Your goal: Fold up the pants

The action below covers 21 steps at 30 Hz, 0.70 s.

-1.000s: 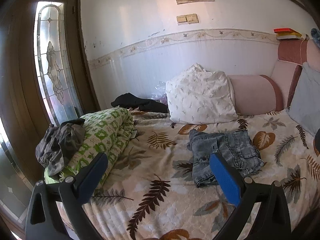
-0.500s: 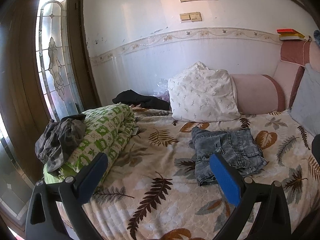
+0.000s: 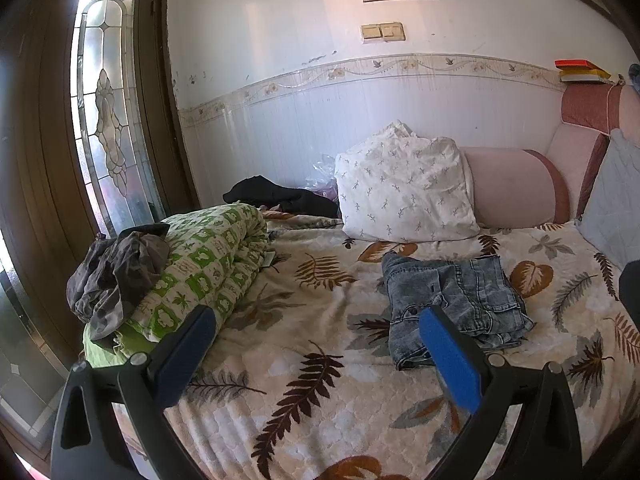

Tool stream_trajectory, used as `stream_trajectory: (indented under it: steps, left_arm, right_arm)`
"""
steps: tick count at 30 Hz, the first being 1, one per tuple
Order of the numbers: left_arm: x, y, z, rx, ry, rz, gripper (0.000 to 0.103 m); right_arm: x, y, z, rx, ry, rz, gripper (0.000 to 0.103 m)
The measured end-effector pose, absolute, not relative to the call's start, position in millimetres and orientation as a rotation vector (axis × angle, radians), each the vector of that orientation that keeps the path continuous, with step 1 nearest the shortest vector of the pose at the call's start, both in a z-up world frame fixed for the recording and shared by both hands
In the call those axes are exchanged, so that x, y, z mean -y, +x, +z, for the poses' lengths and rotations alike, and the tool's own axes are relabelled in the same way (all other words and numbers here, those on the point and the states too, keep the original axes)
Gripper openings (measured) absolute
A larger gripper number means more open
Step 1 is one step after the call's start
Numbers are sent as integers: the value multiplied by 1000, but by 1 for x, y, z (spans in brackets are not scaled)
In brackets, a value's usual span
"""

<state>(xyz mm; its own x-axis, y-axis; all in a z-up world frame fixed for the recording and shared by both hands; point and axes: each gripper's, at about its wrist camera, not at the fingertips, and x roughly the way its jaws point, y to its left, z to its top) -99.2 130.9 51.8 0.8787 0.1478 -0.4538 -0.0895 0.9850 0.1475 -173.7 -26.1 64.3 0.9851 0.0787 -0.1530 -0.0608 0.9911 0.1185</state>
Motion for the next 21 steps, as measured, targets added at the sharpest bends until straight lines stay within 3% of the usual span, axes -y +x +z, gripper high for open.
stream_trajectory:
  steps: [21]
  left_arm:
    - [-145,-92,39,-518,78,142,103]
  right_arm:
    - [7,-159,62,-177,86,101,103]
